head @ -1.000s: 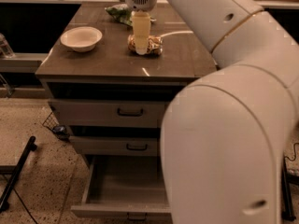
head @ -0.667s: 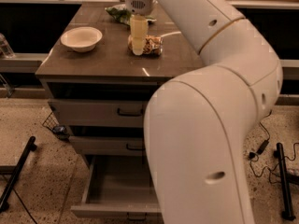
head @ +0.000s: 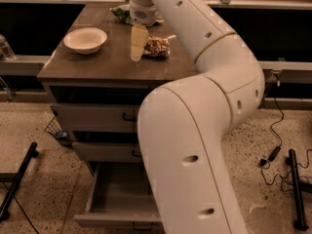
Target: Place orange can into bottom drawer
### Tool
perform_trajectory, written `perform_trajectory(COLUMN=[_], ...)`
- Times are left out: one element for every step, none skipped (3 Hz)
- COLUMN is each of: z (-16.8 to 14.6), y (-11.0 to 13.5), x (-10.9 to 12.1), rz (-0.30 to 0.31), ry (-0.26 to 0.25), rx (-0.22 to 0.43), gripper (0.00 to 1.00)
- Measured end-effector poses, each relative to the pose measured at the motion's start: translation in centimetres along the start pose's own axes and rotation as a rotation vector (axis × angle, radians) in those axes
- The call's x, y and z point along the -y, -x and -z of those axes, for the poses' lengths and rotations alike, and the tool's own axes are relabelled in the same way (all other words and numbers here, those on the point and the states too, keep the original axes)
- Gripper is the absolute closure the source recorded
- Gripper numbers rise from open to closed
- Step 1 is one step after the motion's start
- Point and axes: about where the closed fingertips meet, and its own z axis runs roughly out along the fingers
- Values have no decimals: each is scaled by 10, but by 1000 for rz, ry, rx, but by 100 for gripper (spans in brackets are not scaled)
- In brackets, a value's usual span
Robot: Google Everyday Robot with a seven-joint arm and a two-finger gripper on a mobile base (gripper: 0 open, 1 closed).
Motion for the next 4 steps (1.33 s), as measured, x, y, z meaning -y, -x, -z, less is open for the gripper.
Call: perform_trajectory(z=[-23,-37,-45,-40], y=[5,8,6,3], x=[2,3,2,1], rz=[-44,-68,-75,-65], ry=[21,34,49,50], rx=[-4,-12,-16,-11], gripper=[0,15,47,70])
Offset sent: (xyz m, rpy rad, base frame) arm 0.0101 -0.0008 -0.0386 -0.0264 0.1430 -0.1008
